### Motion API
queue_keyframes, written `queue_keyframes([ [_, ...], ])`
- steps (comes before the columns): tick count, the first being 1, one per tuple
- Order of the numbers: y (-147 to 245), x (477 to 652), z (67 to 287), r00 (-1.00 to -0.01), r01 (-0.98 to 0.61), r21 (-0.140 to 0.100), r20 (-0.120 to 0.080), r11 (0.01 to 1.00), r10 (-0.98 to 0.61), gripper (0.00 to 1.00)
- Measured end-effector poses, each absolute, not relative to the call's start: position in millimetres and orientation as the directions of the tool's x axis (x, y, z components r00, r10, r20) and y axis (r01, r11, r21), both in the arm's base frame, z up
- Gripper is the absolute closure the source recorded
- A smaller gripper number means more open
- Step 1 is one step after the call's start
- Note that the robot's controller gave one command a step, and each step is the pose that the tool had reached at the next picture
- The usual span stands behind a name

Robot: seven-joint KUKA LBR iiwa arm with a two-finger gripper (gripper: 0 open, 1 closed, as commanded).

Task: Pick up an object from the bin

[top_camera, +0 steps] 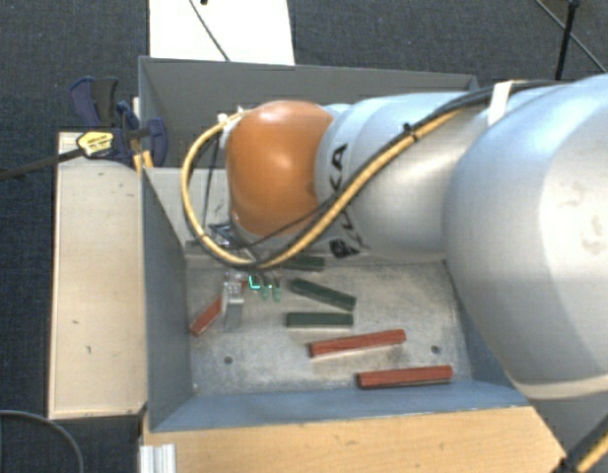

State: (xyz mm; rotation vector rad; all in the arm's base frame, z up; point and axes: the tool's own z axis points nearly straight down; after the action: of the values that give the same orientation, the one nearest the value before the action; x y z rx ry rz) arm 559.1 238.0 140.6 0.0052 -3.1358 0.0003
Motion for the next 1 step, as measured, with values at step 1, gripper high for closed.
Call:
queue_keyframes([
  [1,234.2,578.2,69.4,-0.714,-0.700,0.001,0.002,0.714,-0.700,0.00],
])
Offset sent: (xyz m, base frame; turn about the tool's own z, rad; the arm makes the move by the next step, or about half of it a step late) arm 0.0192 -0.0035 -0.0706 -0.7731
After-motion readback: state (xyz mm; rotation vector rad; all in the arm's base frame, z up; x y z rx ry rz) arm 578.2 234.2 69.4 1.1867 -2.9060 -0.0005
